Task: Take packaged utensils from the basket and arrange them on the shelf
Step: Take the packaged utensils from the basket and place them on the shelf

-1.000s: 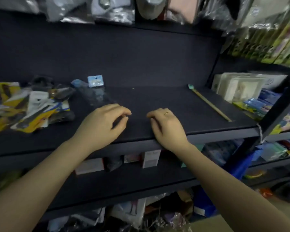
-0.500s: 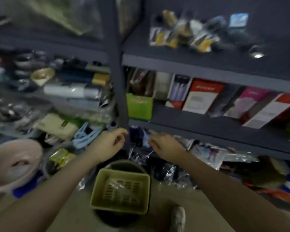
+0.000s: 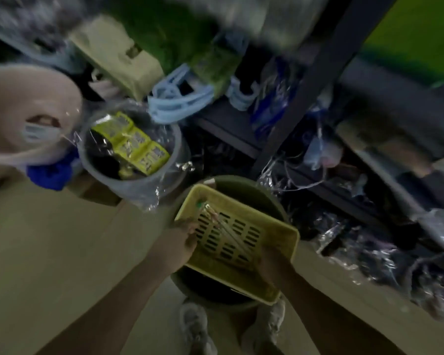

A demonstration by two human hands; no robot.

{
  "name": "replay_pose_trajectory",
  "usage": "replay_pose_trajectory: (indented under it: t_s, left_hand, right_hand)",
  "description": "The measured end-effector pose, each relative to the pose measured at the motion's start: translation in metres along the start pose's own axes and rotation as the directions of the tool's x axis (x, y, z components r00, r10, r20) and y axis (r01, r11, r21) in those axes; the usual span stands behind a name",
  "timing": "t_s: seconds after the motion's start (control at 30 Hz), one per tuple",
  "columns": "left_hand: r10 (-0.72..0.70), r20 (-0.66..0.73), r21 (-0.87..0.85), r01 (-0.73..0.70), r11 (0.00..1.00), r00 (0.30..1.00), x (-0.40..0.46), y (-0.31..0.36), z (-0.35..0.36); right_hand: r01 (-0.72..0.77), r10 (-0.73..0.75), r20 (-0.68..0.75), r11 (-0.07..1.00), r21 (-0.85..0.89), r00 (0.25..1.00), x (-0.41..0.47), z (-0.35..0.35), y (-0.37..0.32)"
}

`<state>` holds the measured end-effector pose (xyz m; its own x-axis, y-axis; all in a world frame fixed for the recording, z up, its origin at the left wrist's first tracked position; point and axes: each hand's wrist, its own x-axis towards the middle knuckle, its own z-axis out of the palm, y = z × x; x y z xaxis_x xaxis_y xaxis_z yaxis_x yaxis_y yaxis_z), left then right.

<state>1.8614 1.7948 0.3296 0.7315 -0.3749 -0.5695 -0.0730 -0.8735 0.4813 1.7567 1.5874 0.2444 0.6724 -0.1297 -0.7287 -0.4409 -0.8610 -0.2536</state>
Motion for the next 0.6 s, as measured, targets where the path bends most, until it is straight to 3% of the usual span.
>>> replay_pose_trajectory:
  t_s: [0.1,0.33,0.47,0.6]
  left_hand:
    - [0.033,0.008,-0.048,-0.032,0.998,0.999,0.032,-0.017,0.041]
    - [-0.014,0.039,-0.138,0.019,0.990,0.999,0.068,-0.038,0.090]
    - [-0.063,0.042,-0.164,0.069,0.984,0.997,0.073,-0.043,0.094]
    - [-0.099,0.192,-0.060,0.112,0.992,0.976,0.078,-0.041,0.095]
  right_hand:
    - [-0.062,0.070,0.109,0.995,-0.077,0.992,0.047,0.041,-0.008]
    - [-0.077,0.053,-0.171,0.987,-0.141,0.984,0.110,0.092,-0.012]
    - [-0.017,-0.018,-0.183,0.982,-0.188,0.983,0.114,0.084,-0.008]
    - [0.022,-0.060,-0.170,0.977,-0.214,0.984,0.106,0.061,-0.006]
